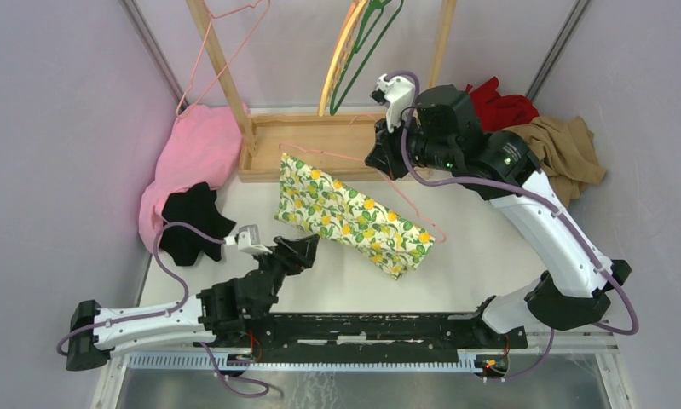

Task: Place the skirt on the hanger
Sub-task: Hang the skirt on the hanger.

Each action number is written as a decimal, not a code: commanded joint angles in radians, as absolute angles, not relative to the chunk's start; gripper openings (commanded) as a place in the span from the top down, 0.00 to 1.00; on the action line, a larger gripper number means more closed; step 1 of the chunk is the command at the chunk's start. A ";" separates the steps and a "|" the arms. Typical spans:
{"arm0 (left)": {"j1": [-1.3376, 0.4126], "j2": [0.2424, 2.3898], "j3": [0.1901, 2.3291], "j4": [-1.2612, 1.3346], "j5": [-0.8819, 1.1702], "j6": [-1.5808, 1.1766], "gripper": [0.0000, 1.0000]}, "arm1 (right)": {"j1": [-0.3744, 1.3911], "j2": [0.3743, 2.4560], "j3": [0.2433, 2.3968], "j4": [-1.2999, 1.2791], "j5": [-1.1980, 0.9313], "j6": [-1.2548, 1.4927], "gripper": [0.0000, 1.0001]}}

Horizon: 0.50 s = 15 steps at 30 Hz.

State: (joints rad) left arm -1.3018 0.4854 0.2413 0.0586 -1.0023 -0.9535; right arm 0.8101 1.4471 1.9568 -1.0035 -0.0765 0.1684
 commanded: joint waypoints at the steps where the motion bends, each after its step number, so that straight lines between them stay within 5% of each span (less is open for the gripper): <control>1: -1.295 0.465 0.127 0.342 -0.938 -0.968 0.17 | 0.774 1.445 2.069 -0.940 -0.134 0.205 0.99; 5: -1.282 0.508 0.072 0.536 -0.924 -0.930 0.09 | 0.763 1.450 2.097 -0.939 -0.161 0.227 0.99; 15: -1.224 0.737 0.068 0.953 -0.902 -0.912 0.07 | 0.756 1.423 2.066 -0.934 -0.167 0.246 0.99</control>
